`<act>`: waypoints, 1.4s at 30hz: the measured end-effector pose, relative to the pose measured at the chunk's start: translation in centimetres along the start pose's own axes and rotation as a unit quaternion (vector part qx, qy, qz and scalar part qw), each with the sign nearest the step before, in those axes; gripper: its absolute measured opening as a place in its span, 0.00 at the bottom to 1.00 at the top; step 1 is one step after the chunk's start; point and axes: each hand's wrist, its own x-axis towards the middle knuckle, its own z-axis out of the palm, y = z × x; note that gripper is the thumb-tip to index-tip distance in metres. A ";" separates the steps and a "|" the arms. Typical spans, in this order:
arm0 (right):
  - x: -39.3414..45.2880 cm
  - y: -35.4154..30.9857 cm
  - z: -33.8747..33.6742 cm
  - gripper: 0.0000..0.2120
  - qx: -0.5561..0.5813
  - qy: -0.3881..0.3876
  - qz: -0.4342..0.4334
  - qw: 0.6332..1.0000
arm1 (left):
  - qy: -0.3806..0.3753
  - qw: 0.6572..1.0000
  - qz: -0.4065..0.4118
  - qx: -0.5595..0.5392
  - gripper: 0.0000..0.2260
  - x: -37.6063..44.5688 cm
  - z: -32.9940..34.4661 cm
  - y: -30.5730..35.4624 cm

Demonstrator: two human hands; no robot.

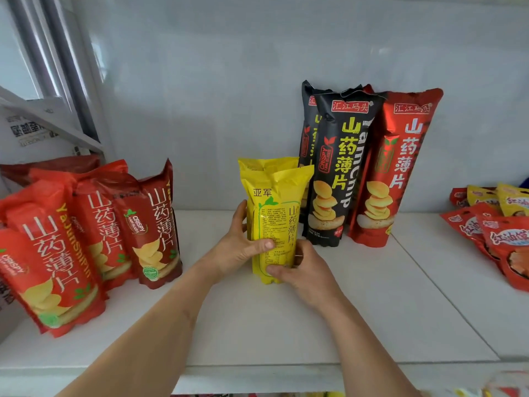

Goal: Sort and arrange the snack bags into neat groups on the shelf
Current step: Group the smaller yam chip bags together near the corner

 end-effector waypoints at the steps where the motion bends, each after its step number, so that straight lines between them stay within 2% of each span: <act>1: 0.0 0.0 0.0 0.33 -0.005 0.012 -0.002 1.000 | 0.002 1.000 0.000 0.005 0.68 0.0 0.0 -0.1; 7: -1.5 -0.2 0.3 0.34 0.010 0.013 -0.034 0.999 | 0.003 1.000 0.000 0.020 0.66 -0.4 -0.2 -0.6; 12: -2.8 -0.3 0.1 0.30 0.046 0.032 -0.013 0.998 | 0.001 0.999 0.002 0.045 0.70 -0.9 -0.4 -0.5; 17: -4.1 -0.5 0.5 0.39 0.049 0.051 -0.044 0.996 | 0.002 0.999 -0.002 0.045 0.69 -1.1 -0.4 -1.0; 21: -5.1 -0.8 0.8 0.36 0.031 0.042 -0.022 0.998 | 0.025 0.999 0.004 0.043 0.72 -1.3 -0.2 -0.7; 24: -5.9 -1.0 0.6 0.39 0.018 0.017 0.002 1.000 | 0.043 0.998 0.008 0.039 0.73 -1.3 -0.4 -0.6; 32: -4.9 -1.1 1.7 0.53 -0.083 0.135 -0.015 0.987 | 0.038 0.999 0.032 0.016 0.68 -1.9 -1.1 -1.1; 35: -4.3 -1.6 2.2 0.52 -0.129 0.164 0.003 0.978 | 0.004 0.999 0.041 0.015 0.69 -1.9 -0.7 -0.8; 38: -4.0 -1.1 1.7 0.51 -0.138 0.116 0.011 0.984 | -0.021 0.998 0.038 0.046 0.70 -1.7 -0.3 -0.7; 40: -3.7 -0.6 0.9 0.46 -0.136 0.073 0.019 0.988 | -0.026 0.998 0.044 0.049 0.68 -1.4 -0.3 -0.7; 42: -3.1 -0.3 0.5 0.39 -0.156 0.066 0.025 0.985 | -0.024 0.998 0.041 0.047 0.65 -1.0 -0.3 -0.7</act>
